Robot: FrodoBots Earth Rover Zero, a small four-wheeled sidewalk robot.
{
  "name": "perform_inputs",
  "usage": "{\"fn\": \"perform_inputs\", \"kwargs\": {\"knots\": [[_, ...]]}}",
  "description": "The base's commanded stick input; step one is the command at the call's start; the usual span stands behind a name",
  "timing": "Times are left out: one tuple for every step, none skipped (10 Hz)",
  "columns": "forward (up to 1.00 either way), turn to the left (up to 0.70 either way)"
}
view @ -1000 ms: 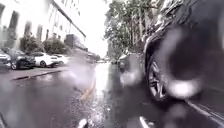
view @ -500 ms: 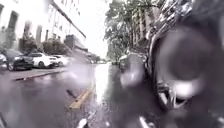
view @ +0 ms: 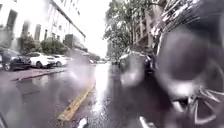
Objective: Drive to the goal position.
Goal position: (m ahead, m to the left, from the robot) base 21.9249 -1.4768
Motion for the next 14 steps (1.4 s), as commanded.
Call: {"fn": "perform_inputs", "kwargs": {"knots": [[0.70,0.00],[0.70,0.00],[0.70,0.00],[0.70,0.00],[0.70,0.00],[0.70,0.00],[0.70,0.00],[0.70,0.00],[0.70,0.00],[0.70,0.00],[0.70,0.00],[0.70,0.00],[0.70,0.00],[0.70,0.00]]}}
